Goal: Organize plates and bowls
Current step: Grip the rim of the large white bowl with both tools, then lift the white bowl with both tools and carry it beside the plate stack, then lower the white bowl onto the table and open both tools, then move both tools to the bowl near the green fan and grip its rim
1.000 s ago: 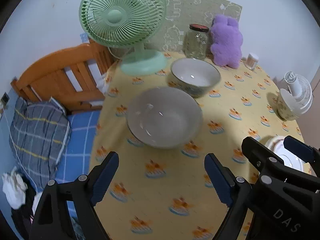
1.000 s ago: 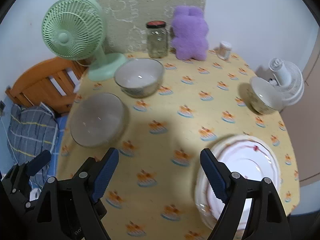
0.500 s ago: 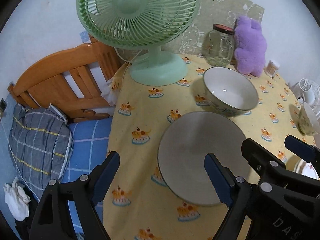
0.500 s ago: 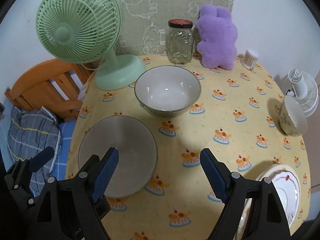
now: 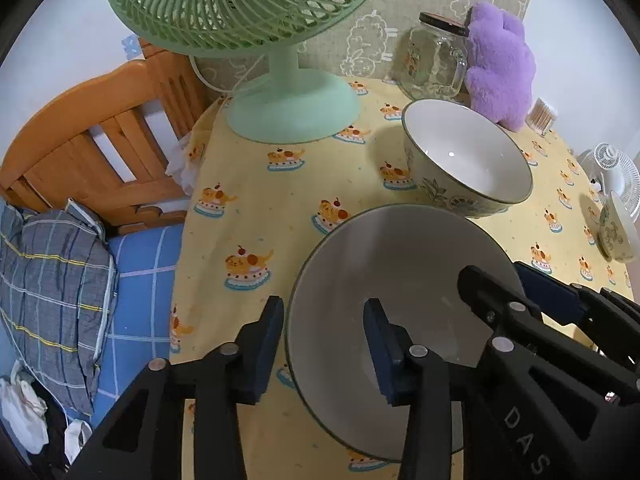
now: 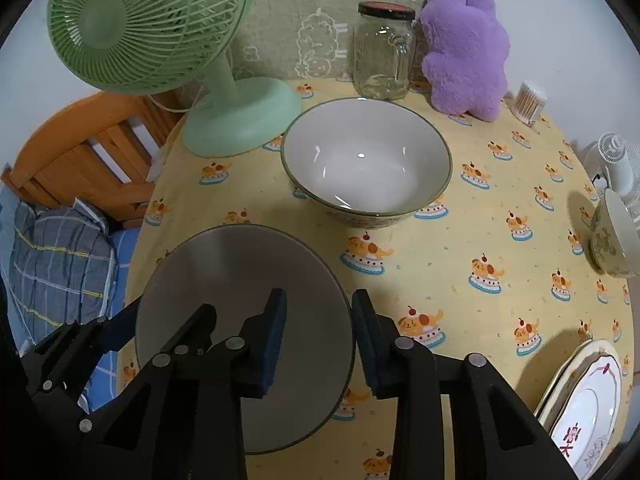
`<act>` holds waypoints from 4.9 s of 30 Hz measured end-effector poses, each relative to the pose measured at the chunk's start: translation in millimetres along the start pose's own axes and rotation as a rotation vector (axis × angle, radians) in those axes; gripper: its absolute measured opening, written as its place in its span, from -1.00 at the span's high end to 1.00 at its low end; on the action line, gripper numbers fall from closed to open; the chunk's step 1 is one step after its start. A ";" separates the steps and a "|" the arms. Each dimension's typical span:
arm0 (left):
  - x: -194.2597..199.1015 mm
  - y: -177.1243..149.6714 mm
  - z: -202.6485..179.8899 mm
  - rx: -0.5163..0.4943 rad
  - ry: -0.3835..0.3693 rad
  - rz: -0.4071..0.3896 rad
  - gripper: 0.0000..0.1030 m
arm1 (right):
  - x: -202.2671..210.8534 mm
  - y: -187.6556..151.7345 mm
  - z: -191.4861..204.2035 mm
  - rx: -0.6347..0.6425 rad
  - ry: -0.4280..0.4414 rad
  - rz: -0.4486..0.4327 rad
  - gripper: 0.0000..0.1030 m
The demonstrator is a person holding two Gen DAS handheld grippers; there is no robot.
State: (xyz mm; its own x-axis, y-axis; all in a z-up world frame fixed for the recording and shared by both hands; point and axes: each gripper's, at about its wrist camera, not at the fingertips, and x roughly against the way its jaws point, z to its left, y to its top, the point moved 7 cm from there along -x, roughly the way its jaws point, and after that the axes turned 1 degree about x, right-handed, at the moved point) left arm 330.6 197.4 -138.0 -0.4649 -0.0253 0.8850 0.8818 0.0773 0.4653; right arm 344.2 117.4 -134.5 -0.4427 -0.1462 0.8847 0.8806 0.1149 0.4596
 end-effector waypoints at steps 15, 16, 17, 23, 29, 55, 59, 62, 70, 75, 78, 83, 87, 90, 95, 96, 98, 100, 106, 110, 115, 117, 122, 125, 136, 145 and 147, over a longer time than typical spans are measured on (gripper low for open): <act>17.0 -21.1 -15.9 0.009 -0.025 0.039 0.24 | 19.3 -17.8 -10.3 0.002 -0.010 0.030 0.34; 18.5 -23.8 -18.1 0.008 -0.026 0.042 0.24 | 21.4 -20.8 -12.6 0.001 -0.012 0.033 0.34; 20.7 -27.5 -21.4 0.004 -0.028 0.046 0.24 | 24.5 -25.0 -15.6 -0.002 -0.014 0.037 0.34; 36.6 -51.7 -44.9 -0.023 -0.044 0.061 0.24 | 45.0 -54.3 -36.8 -0.027 -0.023 0.059 0.34; 48.9 -78.6 -69.1 -0.024 -0.058 0.086 0.24 | 62.2 -82.0 -57.4 -0.037 -0.036 0.078 0.34; 66.5 -146.0 -114.4 -0.017 -0.055 0.188 0.24 | 82.7 -152.7 -101.3 -0.022 -0.017 0.200 0.34; 65.4 -146.2 -114.3 -0.014 -0.052 0.189 0.24 | 81.7 -151.8 -100.1 -0.009 -0.022 0.201 0.34; 64.3 -144.3 -115.1 -0.016 -0.047 0.177 0.24 | 79.6 -150.2 -99.4 0.001 -0.031 0.196 0.34; 63.9 -144.9 -116.2 -0.026 -0.051 0.182 0.20 | 77.7 -150.3 -102.1 -0.020 -0.022 0.195 0.33; 67.0 -148.9 -118.3 -0.034 -0.071 0.198 -0.10 | 79.5 -155.5 -103.9 -0.066 0.001 0.205 0.30; 72.0 -150.0 -121.3 -0.055 -0.081 0.188 -0.28 | 83.3 -159.3 -105.0 -0.093 0.010 0.207 -0.01; 79.1 -146.9 -119.5 -0.068 -0.097 0.170 -0.41 | 93.5 -160.1 -107.1 -0.118 -0.009 0.178 -0.16; 83.6 -143.5 -116.2 -0.064 -0.106 0.155 -0.55 | 101.3 -157.9 -108.0 -0.125 -0.022 0.155 -0.25; 86.5 -138.4 -114.2 -0.056 -0.109 0.142 -0.61 | 107.8 -151.9 -108.6 -0.120 -0.030 0.130 -0.36; 94.3 -122.8 -114.9 -0.048 -0.116 0.108 -0.62 | 116.6 -135.3 -104.8 -0.081 -0.014 0.089 -0.45; 96.0 -117.8 -115.5 -0.045 -0.113 0.098 -0.62 | 117.7 -130.6 -103.8 -0.073 0.001 0.082 -0.45; 98.0 -107.7 -116.0 -0.036 -0.098 0.074 -0.62 | 119.9 -119.8 -102.2 -0.060 0.021 0.063 -0.45; 99.3 -96.9 -115.7 -0.026 -0.078 0.052 -0.62 | 121.1 -108.1 -102.4 -0.043 0.033 0.040 -0.45; 102.1 -66.8 -113.1 0.042 -0.022 -0.005 -0.61 | 120.5 -70.7 -100.2 0.017 0.076 -0.001 -0.45; 101.0 -45.4 -111.8 0.086 0.038 -0.036 -0.53 | 117.7 -45.7 -100.2 0.054 0.102 -0.028 -0.45; 97.1 -20.9 -109.6 0.124 0.123 -0.073 -0.54 | 107.7 -12.4 -101.1 0.108 0.122 -0.054 -0.45; 94.2 -13.1 -107.5 0.142 0.152 -0.084 -0.54 | 101.6 -1.9 -101.6 0.117 0.116 -0.054 -0.45; 87.8 8.1 -102.7 0.195 0.183 -0.136 -0.53 | 88.7 24.3 -101.5 0.134 0.160 -0.072 -0.45; 86.3 17.1 -97.6 0.234 0.185 -0.155 -0.54 | 82.2 39.7 -101.3 0.140 0.158 -0.078 -0.45; 59.0 51.9 -82.8 0.293 0.166 -0.164 -0.55 | 48.9 83.0 -95.2 0.116 0.222 -0.090 -0.45; 24.9 81.3 -71.1 0.247 0.207 -0.158 -0.52 | 6.2 110.2 -85.1 0.135 0.240 -0.079 -0.44; 14.5 86.5 -70.1 0.237 0.209 -0.149 -0.50 | -5.4 114.6 -83.6 0.128 0.240 -0.073 -0.37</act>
State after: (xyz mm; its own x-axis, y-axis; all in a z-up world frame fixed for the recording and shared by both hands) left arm 405.7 133.8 -84.0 -0.5391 -0.2557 0.8025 0.7509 0.2856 0.5955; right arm 461.7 49.2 -93.1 -0.4381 -0.3856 0.8120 0.8127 0.2162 0.5411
